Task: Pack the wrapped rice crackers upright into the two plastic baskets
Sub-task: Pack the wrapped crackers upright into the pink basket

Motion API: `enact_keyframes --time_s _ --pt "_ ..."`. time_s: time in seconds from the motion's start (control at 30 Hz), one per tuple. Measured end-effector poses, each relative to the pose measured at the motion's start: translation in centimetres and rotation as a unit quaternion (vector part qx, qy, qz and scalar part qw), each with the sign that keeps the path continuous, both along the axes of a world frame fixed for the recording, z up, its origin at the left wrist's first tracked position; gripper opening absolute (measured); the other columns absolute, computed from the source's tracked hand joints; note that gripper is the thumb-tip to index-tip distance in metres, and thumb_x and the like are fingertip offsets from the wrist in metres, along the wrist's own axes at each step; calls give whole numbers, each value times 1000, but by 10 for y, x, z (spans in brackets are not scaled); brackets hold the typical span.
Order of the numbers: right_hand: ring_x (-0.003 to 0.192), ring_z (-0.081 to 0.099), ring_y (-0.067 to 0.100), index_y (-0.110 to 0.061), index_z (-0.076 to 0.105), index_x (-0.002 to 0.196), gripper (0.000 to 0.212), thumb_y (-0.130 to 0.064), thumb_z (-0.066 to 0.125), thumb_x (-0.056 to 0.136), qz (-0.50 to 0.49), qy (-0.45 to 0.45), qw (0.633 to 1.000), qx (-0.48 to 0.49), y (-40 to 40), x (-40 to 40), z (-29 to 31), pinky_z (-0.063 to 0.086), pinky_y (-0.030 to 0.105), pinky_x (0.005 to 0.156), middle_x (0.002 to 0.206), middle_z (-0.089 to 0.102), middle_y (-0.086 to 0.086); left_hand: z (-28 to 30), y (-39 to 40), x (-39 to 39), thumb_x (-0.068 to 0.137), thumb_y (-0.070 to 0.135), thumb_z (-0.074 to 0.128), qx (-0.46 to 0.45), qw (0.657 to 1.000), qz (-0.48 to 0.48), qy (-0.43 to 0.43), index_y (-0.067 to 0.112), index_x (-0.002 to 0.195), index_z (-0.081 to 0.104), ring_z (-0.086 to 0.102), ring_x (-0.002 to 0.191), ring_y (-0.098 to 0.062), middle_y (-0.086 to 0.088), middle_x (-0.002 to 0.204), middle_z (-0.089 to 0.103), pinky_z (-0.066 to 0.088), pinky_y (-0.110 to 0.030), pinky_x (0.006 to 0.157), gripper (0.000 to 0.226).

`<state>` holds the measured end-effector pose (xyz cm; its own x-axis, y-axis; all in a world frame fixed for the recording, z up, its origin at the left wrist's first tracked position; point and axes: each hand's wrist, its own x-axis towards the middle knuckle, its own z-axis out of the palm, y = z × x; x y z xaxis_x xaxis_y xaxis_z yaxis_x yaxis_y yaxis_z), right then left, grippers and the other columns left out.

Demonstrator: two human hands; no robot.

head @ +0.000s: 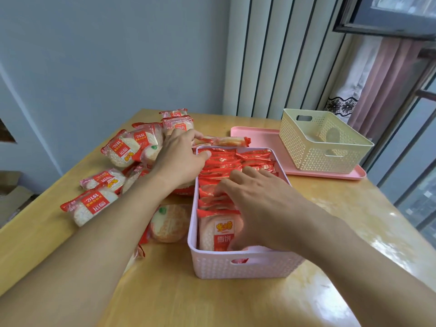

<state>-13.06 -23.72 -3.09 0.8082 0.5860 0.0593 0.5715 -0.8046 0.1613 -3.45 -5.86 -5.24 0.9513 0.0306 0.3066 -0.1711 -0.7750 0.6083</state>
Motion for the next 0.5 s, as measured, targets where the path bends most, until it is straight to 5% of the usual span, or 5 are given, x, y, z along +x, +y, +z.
enact_keyframes --time_s 0.13,0.5 --pt "106 46 19 -27 42 133 90 -65 81 61 9 -6 1000 1 2 0 -6 39 34 92 120 51 -6 -3 -1 3 102 43 51 -8 998 -31 57 26 145 50 48 135 -25 -3 148 52 39 -36 106 46" --pt "89 62 23 -24 34 99 62 -48 79 64 -36 -76 996 -9 15 3 -9 35 38 70 93 58 -6 -6 0 4 108 42 34 -12 995 -58 84 23 145 49 51 130 -24 -4 144 56 37 -30 94 44"
